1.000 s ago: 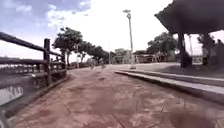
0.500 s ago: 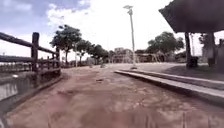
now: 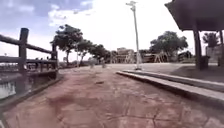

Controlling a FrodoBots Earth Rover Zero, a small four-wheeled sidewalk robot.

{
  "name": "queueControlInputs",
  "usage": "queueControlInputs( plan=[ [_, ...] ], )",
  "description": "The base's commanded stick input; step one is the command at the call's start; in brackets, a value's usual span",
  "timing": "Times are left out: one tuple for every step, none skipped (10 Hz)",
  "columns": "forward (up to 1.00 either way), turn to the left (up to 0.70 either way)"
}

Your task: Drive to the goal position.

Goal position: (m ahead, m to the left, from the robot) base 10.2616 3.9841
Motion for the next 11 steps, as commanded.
queueControlInputs(
  plan=[
    [1.00, 0.00],
    [1.00, 0.02],
    [1.00, 0.09],
    [1.00, 0.21],
    [1.00, 0.27],
    [1.00, 0.30],
    [1.00, 0.32],
    [1.00, 0.31],
    [1.00, 0.22],
    [1.00, 0.06],
    [1.00, 0.00]
  ],
)
